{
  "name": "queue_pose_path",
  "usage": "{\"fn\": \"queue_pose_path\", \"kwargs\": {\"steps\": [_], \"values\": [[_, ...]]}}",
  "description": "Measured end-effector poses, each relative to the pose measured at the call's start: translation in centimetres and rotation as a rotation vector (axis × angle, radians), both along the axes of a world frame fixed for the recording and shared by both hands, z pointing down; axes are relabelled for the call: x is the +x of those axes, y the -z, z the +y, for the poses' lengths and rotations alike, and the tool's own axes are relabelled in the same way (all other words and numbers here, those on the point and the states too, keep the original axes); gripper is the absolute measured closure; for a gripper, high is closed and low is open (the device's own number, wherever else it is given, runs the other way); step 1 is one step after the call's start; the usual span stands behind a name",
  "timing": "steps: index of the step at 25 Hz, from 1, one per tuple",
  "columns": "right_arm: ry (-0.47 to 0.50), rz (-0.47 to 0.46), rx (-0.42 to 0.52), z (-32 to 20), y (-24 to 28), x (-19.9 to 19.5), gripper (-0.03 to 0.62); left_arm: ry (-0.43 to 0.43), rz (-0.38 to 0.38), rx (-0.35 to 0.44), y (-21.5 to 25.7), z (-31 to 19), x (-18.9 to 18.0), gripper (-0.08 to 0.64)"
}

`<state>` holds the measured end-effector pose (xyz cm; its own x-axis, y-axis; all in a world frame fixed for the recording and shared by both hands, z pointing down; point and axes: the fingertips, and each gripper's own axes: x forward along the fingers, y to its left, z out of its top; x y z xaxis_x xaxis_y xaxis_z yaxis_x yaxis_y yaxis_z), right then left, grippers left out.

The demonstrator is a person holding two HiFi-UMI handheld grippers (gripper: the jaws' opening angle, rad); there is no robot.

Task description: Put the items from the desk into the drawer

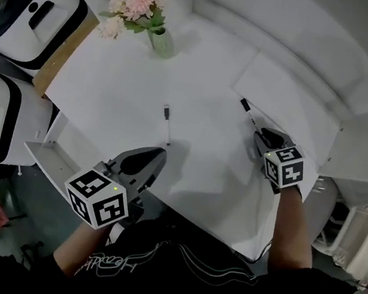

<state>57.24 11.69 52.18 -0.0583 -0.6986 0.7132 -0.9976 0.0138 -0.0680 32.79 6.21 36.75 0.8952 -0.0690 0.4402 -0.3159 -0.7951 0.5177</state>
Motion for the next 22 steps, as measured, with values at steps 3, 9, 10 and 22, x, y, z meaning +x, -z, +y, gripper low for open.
{"fn": "queue_pose_path", "kwargs": {"steps": [3, 9, 10, 22], "values": [[-0.007, -0.010, -0.007, 0.0, 0.0, 0.0, 0.500, 0.017, -0.006, -0.007, -0.2, 0.1, -0.8, 0.535], [-0.038, -0.046, 0.011, 0.0, 1.4, -0.9, 0.505, 0.054, -0.012, 0.006, 0.3, 0.3, -3.3, 0.535], [-0.037, -0.048, 0.021, -0.1, 2.0, -1.5, 0.505, 0.063, -0.012, 0.005, 0.3, 0.3, -3.9, 0.535], [0.072, -0.067, 0.175, -5.5, 10.0, -17.6, 0.505, 0.138, 0.007, -0.014, 0.9, -2.1, -14.7, 0.535]]}}
